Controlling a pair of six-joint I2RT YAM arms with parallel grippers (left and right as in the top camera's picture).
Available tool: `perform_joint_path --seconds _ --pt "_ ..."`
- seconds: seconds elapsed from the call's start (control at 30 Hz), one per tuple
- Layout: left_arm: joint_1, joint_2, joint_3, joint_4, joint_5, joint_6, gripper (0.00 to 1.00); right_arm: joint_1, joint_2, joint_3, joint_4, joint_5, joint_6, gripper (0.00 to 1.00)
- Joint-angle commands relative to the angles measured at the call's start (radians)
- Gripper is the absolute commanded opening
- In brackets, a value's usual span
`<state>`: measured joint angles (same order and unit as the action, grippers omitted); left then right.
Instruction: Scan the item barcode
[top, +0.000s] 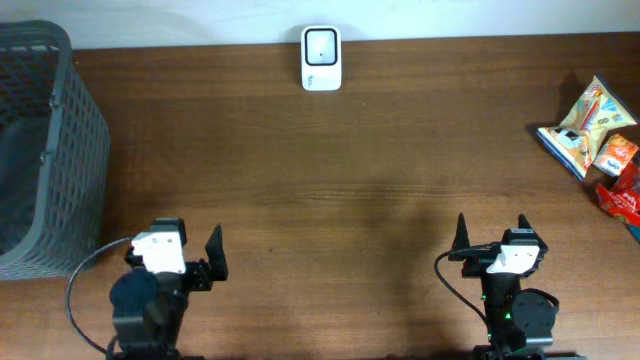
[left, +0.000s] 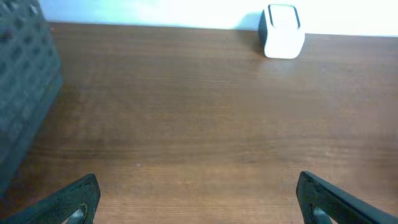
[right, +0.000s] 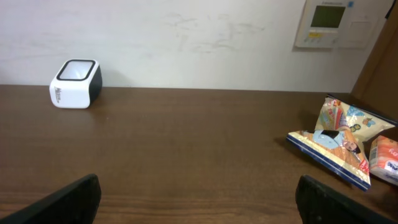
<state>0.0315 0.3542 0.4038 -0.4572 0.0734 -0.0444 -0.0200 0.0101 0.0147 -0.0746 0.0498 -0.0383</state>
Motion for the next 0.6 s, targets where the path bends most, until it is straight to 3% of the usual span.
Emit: perform_joint_path --seconds 0.0,0.23,0.43,0.57 --pt "0.002 -0.094 -0.09 0.103 -0.037 0.019 0.99 -0.006 -0.006 -0.009 -0.004 -0.005 -0.006 0.99" --pt "0.002 -0.258 -0.364 0.526 -0.036 0.042 0.99 -0.006 -0.007 -0.009 -0.004 -0.005 -0.006 0.99" --pt "0.002 -0.35 -0.396 0.482 -0.045 0.14 0.99 -0.006 -0.007 -0.009 -0.004 -0.005 -0.006 0.98" --pt "0.002 -0.349 -0.396 0.375 -0.103 0.054 0.99 -0.006 -0.007 -0.009 -0.004 -0.005 -0.006 0.99"
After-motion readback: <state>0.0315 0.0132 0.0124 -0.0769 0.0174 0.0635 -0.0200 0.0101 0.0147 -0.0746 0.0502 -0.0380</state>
